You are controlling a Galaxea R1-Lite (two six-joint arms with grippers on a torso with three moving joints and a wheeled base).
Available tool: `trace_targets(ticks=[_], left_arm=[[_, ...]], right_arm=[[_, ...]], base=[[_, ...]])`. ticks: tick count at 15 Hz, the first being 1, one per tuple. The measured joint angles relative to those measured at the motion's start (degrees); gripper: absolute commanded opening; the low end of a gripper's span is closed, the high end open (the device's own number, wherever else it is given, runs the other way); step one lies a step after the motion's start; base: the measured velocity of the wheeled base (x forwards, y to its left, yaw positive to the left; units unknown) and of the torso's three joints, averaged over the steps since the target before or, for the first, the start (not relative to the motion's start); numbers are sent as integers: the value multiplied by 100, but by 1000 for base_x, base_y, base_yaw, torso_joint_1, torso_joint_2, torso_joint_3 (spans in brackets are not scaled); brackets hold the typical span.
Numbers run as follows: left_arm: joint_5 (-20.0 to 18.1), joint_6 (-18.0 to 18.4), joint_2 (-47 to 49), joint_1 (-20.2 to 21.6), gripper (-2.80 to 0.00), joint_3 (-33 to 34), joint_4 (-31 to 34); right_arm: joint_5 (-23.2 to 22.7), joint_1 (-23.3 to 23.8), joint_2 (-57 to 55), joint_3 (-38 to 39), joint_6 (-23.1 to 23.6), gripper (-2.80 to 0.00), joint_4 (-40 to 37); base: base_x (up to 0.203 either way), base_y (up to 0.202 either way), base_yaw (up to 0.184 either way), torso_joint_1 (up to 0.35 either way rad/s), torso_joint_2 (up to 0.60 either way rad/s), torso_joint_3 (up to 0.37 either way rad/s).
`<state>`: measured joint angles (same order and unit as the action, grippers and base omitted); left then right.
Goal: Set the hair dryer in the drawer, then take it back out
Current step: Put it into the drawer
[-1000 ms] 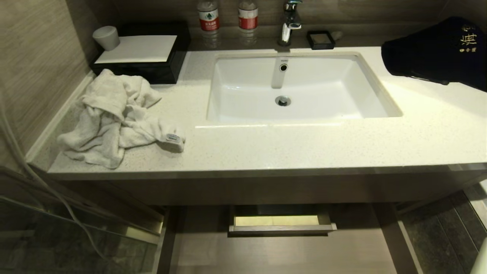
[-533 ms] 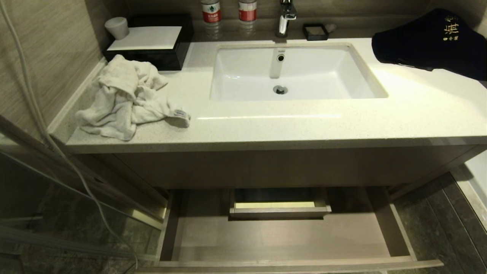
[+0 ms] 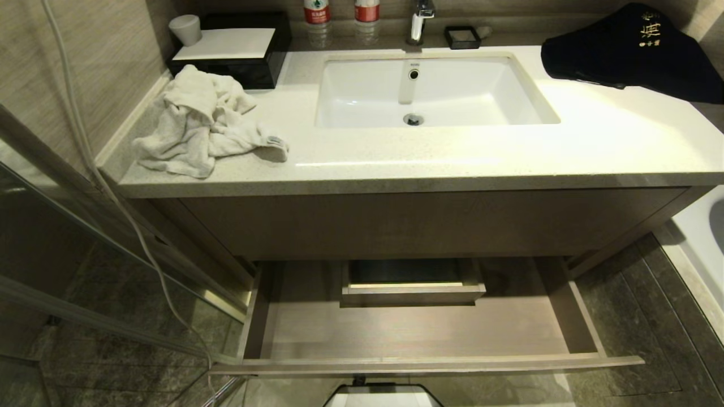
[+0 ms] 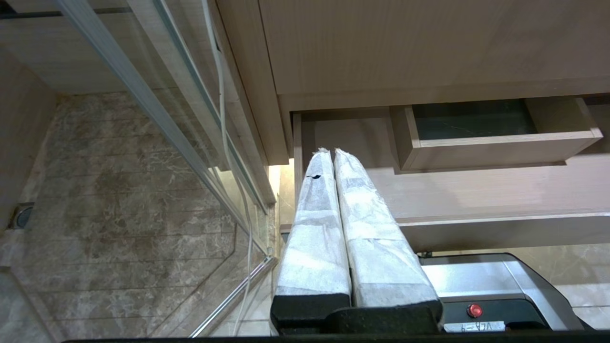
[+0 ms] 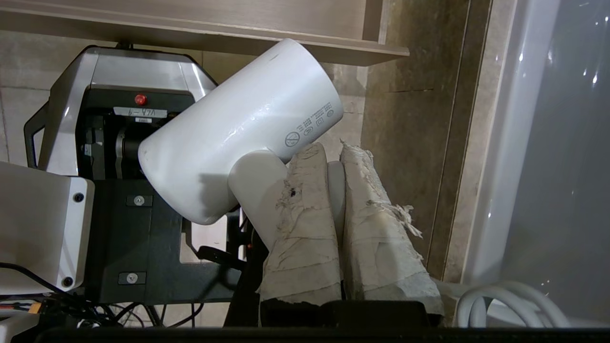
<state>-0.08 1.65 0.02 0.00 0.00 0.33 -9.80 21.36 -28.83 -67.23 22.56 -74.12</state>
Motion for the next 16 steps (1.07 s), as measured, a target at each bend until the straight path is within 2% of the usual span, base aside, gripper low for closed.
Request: trace_targets(ticks=[10,16], left_arm=[[-2,0,0,0,-280,0,0],[-2,1,0,0,-280,0,1]], right_arm=[[35,0,39,205,-44,-280,67],[38,0,69,253,-55,-280,60]], base=[[0,0,0,-54,95,37],[0,0,0,-270,464,190]])
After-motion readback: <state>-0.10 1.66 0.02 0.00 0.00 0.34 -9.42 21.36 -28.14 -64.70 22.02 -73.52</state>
